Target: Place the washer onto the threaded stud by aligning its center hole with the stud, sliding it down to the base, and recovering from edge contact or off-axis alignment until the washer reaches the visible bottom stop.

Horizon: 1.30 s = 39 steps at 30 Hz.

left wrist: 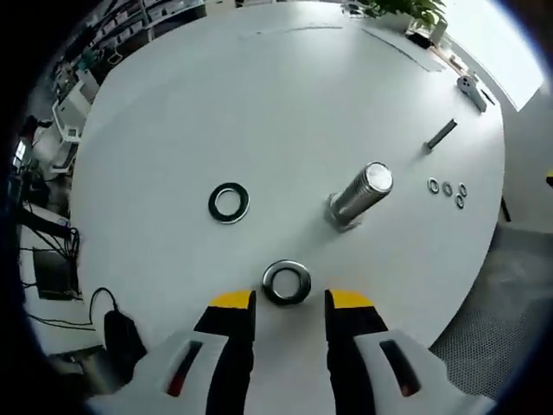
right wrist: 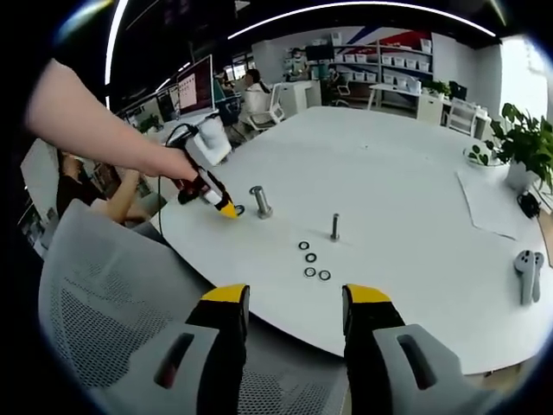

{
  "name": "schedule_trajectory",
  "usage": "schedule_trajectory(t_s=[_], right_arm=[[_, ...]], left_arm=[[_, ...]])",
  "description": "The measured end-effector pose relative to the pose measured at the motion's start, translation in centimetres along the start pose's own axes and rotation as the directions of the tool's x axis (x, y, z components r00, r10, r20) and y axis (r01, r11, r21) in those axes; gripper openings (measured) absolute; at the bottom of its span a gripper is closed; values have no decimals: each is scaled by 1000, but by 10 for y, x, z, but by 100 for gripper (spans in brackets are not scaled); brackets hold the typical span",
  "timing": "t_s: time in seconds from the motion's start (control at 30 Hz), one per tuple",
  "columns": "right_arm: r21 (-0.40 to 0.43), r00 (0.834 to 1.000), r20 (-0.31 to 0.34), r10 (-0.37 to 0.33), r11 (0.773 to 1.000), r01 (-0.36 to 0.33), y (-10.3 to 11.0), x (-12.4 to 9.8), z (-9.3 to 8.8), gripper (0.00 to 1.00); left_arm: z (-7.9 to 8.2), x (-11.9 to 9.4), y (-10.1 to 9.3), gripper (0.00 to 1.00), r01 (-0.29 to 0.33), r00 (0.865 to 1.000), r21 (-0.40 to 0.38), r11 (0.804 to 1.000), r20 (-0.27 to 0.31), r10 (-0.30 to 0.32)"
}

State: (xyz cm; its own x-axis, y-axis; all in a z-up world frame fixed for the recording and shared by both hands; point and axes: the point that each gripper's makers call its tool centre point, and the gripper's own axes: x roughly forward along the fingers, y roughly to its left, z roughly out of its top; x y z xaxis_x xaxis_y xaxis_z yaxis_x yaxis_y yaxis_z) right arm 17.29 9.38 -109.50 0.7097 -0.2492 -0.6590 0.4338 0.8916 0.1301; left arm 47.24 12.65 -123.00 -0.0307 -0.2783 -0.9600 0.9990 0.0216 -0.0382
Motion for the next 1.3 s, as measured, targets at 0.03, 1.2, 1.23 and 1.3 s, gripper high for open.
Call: schedule_trajectory(t_s=[0.03,1.2,1.23,1.3], right_arm=[[1,1000,1,0,1000,0,0,0,0,46],[-11,1000,-7,1,1000,-1,-1,1,-1,44],[-11,1000,-8,2,1000,-2,-1,0,-1,44],[-13,1000,-8,3,1000,-3,0,1,-1,44]], left_arm=[[2,3,1,30,-1,1000,1,1000,-3,1],[-1,13,-5,22,1,994,158,987,-110,16],[-2,13,-4,23,4,993,162,987,-116,15],[-4,12,-5,23,9,992,173,985,-126,13]])
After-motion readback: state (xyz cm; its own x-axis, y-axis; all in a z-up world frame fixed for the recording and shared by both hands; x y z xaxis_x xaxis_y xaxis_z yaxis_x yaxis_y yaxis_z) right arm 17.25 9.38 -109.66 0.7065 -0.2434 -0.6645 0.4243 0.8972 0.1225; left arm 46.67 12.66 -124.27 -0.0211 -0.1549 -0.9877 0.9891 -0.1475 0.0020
